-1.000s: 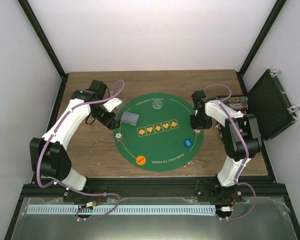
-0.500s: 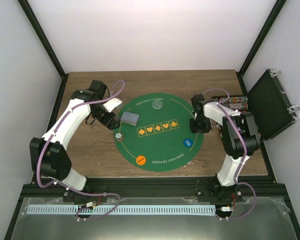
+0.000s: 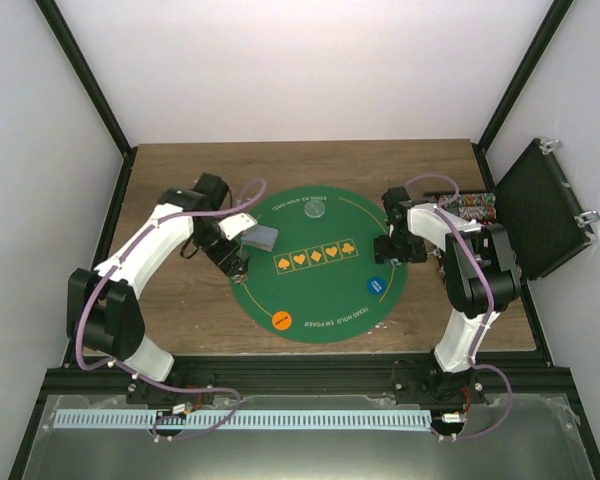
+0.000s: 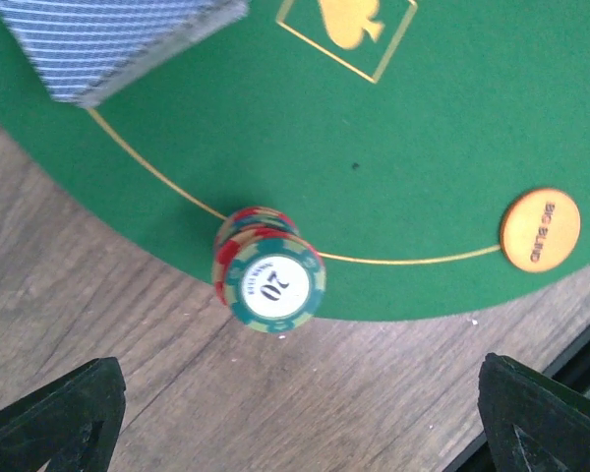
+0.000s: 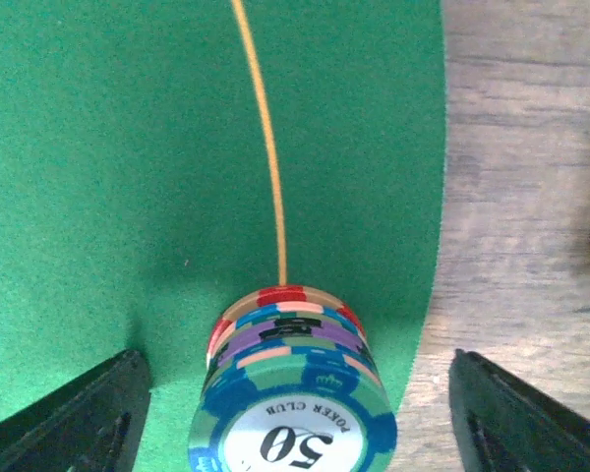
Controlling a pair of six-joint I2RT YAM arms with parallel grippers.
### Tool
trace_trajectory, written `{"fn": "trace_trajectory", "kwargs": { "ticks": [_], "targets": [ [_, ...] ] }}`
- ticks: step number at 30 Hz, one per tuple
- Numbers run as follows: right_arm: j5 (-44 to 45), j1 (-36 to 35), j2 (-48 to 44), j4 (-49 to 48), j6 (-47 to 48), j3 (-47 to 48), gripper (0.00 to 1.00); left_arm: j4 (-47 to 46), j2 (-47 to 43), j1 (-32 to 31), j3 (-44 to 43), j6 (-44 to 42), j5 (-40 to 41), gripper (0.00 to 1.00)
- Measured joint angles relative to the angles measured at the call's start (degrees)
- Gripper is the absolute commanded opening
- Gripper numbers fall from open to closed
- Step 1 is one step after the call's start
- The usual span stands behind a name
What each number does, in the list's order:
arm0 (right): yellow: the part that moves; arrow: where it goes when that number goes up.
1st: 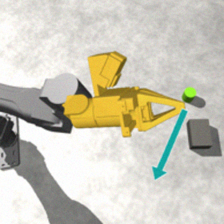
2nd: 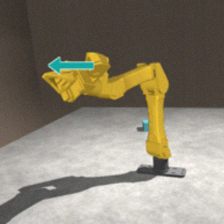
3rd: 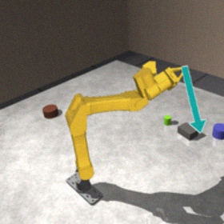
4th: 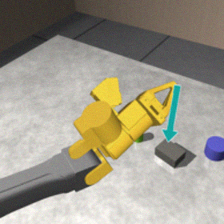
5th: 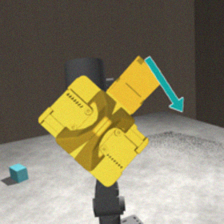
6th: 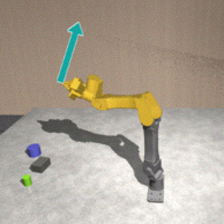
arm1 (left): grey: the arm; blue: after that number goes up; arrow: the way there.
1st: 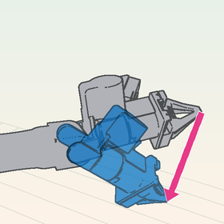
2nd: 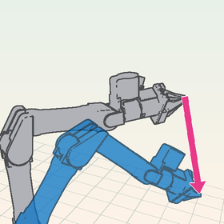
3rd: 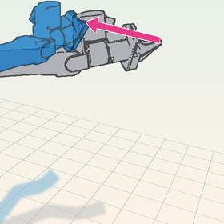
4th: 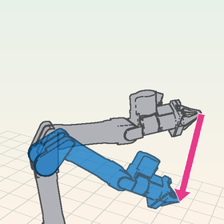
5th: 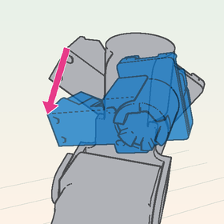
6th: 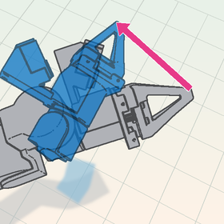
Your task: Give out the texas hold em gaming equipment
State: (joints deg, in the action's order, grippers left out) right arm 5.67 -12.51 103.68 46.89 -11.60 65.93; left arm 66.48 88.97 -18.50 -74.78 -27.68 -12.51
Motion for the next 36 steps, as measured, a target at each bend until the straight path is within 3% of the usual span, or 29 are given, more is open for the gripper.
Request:
{"fn": "trace_trajectory", "kwargs": {
  "ticks": [2, 9, 16, 22, 29, 36],
  "targets": [
    [0.0, 0.0, 0.0, 0.1, 0.1, 0.1, 1.00, -0.3, 0.0, -1.4, 1.3, -1.1, 0.2, 1.00],
    [-0.4, 0.0, -1.3, 1.1, 0.2, 1.7, 1.00, -2.3, 0.9, -3.8, 4.1, -3.0, 2.2, 1.00],
    [-1.2, 0.0, -3.0, 1.8, 0.3, 2.8, 1.00, -9.2, 7.6, -4.3, 6.0, -3.7, 6.3, 1.00],
    [-1.4, 0.0, -3.7, 2.6, 0.4, 3.0, 1.00, -12.5, 11.5, -4.4, 8.0, -4.3, 6.7, 0.93],
    [-1.4, 0.0, -4.4, 3.1, 0.7, 3.0, 1.00, -16.8, 12.7, -4.9, 11.5, -4.3, 8.0, 0.72],
    [-1.6, 0.0, -4.4, 3.1, 1.0, 3.0, 1.00, -21.2, 12.1, -5.2, 14.1, -4.2, 10.3, 0.42]
  ]
}}
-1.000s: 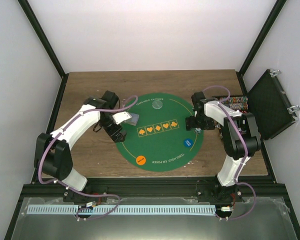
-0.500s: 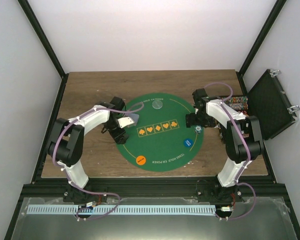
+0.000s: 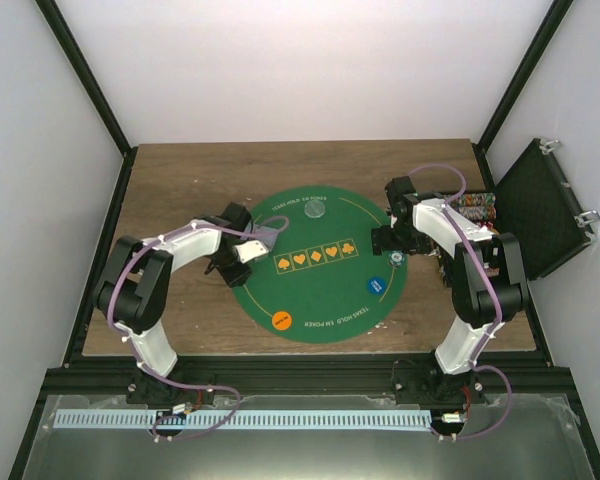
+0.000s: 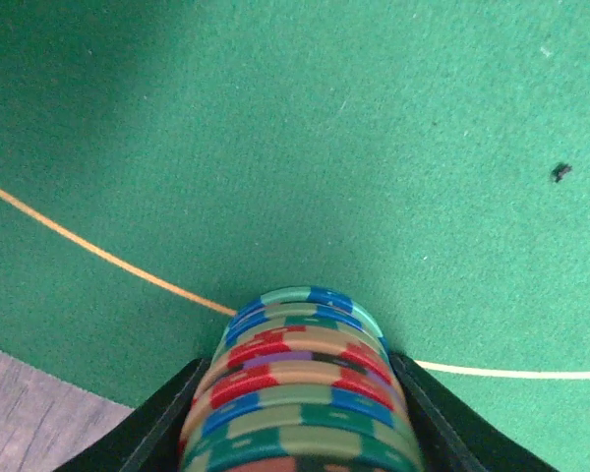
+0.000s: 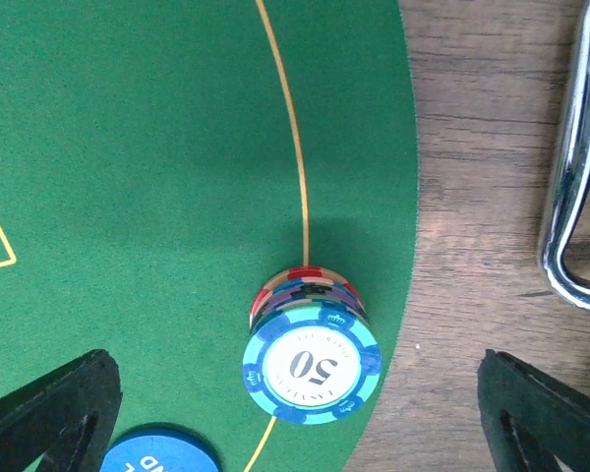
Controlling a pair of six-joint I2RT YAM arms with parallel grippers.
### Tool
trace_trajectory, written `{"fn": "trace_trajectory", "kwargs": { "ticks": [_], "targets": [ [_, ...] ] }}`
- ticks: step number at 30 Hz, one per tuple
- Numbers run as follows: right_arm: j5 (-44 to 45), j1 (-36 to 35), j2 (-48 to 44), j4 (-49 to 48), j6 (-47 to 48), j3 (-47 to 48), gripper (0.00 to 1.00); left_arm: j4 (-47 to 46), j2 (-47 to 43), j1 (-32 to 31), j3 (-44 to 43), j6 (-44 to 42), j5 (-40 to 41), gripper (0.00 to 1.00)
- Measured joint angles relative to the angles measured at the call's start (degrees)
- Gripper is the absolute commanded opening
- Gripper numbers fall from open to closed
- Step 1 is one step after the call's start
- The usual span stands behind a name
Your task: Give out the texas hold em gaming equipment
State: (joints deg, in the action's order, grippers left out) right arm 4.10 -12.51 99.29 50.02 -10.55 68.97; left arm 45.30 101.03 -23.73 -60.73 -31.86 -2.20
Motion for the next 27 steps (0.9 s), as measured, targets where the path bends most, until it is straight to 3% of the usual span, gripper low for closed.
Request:
{"fn": "trace_trajectory", "kwargs": {
  "ticks": [3, 5, 6, 14, 27],
  "targets": [
    [0.0, 0.0, 0.0, 0.0, 0.4, 0.0, 1.00, -1.4, -0.9, -0.1, 1.1, -0.2, -0.2, 0.23],
    [0.0, 0.0, 0.0, 0.0, 0.5, 0.0, 1.00, -2.3, -1.4, -0.1, 1.9, -0.3, -0.5, 0.03],
    [0.0, 0.0, 0.0, 0.0, 0.5, 0.0, 1.00, -2.5, -1.6, -0.1, 2.1, -0.1, -0.6, 0.00],
    [0.0, 0.0, -0.1, 0.1, 0.7, 0.0, 1.00, -4.1, -3.7, -1.0, 4.5, -1.3, -1.2, 0.00],
    [-0.2, 0.0, -0.6, 0.2, 0.7, 0.0, 1.00, -4.1, -9.2, -13.4, 11.0, -5.1, -3.6, 0.00]
  ]
}}
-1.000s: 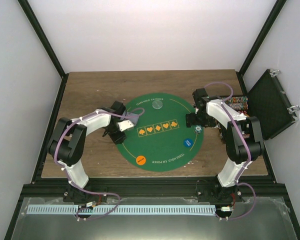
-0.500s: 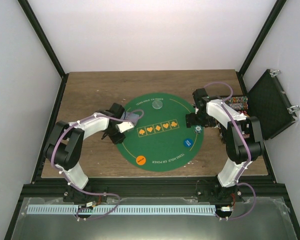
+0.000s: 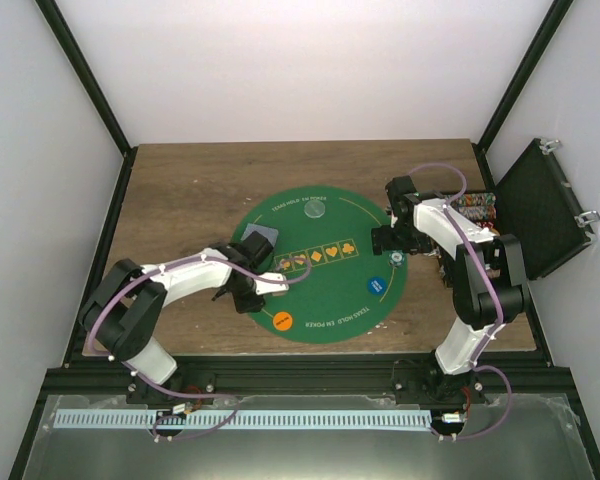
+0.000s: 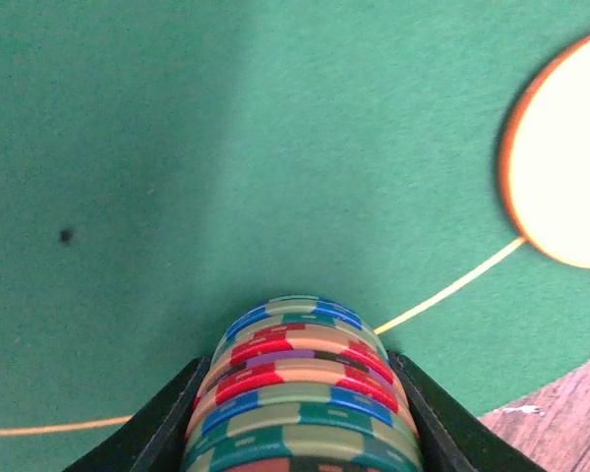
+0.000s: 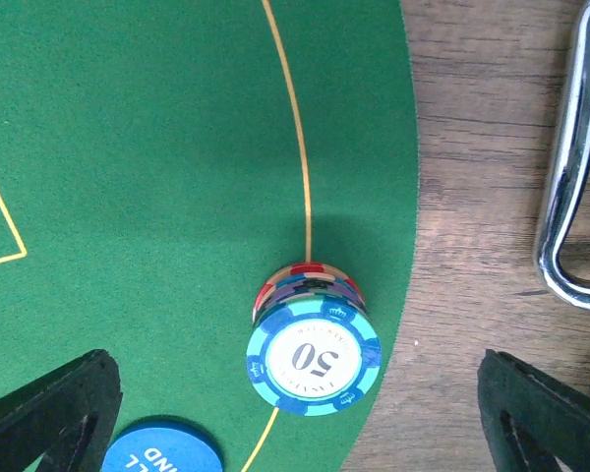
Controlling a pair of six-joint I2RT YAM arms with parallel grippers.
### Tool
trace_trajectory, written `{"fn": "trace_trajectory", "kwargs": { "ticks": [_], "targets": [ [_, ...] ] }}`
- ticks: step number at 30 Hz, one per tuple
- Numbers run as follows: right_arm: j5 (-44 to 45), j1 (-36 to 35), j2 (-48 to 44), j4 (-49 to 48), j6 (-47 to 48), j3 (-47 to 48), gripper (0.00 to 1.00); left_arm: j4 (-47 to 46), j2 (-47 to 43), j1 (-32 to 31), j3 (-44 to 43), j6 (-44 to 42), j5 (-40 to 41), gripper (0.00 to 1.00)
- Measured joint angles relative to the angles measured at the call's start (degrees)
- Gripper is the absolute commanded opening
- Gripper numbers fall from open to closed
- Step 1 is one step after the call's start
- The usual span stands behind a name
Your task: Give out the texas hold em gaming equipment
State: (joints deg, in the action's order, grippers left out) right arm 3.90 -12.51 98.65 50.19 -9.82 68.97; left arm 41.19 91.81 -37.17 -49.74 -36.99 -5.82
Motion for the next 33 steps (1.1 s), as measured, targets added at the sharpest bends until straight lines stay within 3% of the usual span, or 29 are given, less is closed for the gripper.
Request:
{"fn": "trace_trajectory", "kwargs": {
  "ticks": [8, 12, 16, 24, 33],
  "targets": [
    [0.0, 0.0, -0.5, 0.6, 0.6, 0.0, 1.00, -0.1, 0.0, -3.5, 0.1, -1.2, 1.3, 0.02],
    [0.0, 0.0, -1.1, 0.7, 1.0, 0.0, 1.00, -0.3, 0.0, -3.9, 0.2, -2.3, 1.7, 0.36],
    [0.0, 0.0, -1.3, 0.8, 1.0, 0.0, 1.00, -0.5, 0.0, -4.0, 0.2, -2.6, 1.9, 0.55],
    [0.0, 0.0, -2.2, 1.6, 1.1, 0.5, 1.00, 0.2, -0.1, -4.4, 0.1, -2.3, 0.2, 0.77],
    [-1.1, -0.1, -3.2, 2.4, 1.1, 3.3, 1.00, 6.2, -0.7, -4.9, -2.1, -2.1, -3.3, 0.85]
  ]
}}
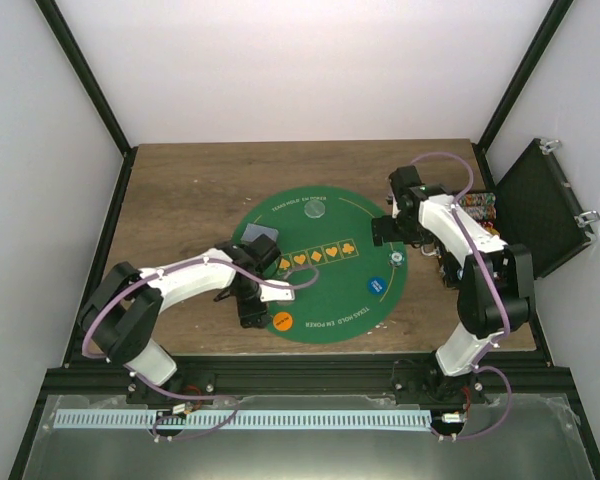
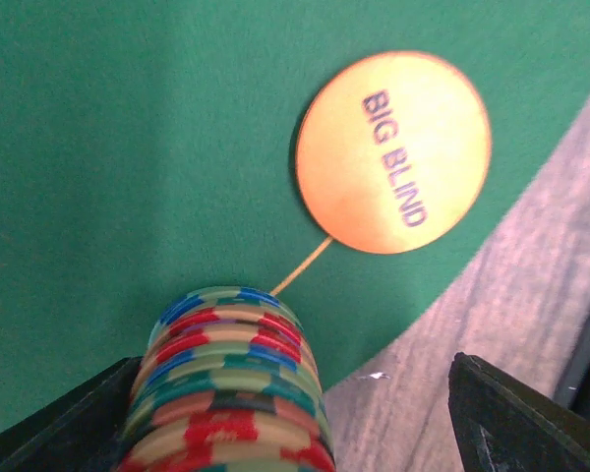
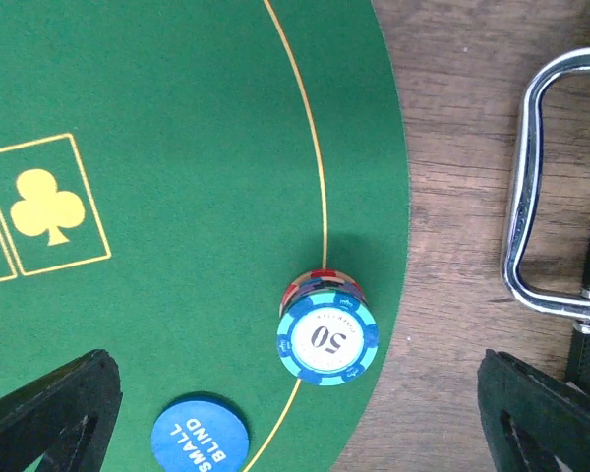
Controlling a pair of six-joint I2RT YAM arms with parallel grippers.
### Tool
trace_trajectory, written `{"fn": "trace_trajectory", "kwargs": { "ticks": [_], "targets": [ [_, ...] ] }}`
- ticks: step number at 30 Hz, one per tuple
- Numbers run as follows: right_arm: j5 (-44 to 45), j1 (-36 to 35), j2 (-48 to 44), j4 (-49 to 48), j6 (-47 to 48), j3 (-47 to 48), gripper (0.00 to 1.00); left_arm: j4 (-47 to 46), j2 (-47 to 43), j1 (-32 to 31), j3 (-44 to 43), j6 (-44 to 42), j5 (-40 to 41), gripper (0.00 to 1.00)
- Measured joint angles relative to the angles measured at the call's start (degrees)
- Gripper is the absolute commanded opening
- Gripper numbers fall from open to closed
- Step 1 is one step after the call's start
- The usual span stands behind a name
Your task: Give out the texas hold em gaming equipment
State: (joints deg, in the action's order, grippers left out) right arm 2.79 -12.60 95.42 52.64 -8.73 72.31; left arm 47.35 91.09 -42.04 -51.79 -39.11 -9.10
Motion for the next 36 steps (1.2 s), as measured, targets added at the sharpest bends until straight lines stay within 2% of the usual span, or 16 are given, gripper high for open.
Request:
{"fn": "trace_trajectory", "kwargs": {
  "ticks": [10, 18, 25, 28, 31, 36],
  "targets": [
    [-1.3, -1.1, -0.7, 1.2, -0.1, 1.8, 1.00, 7.7, -4.8, 0.5, -7.7, 1.2, -3.1, 0.86],
    [-1.4, -3.3, -0.8, 2.4, -0.3, 3.1, 1.00, 10.2, -5.0, 7.1, -12.7, 1.3, -0.8, 0.88],
    [-1.6, -11.7, -0.3, 3.2, -0.3, 6.7, 1.00, 17.7, -8.7, 11.5, -22.6, -1.0, -12.0, 0.89],
    [-2.0, -18.1, 1.2, 3.3, -1.7, 10.4, 1.00, 19.4, -10.3, 16.4, -25.5, 0.0, -16.9, 0.91],
    [-3.7, -25.6, 3.4, 1.6, -4.3, 14.1, 1.00, 18.6, -10.9, 23.3, -26.1, 3.4, -18.4, 0.92],
    [-5.4, -38.8, 8.7, -3.5, -8.4, 17.7, 1.00, 15.4, -10.8, 39.3, -26.1, 11.1, -18.2, 0.93]
  ]
}}
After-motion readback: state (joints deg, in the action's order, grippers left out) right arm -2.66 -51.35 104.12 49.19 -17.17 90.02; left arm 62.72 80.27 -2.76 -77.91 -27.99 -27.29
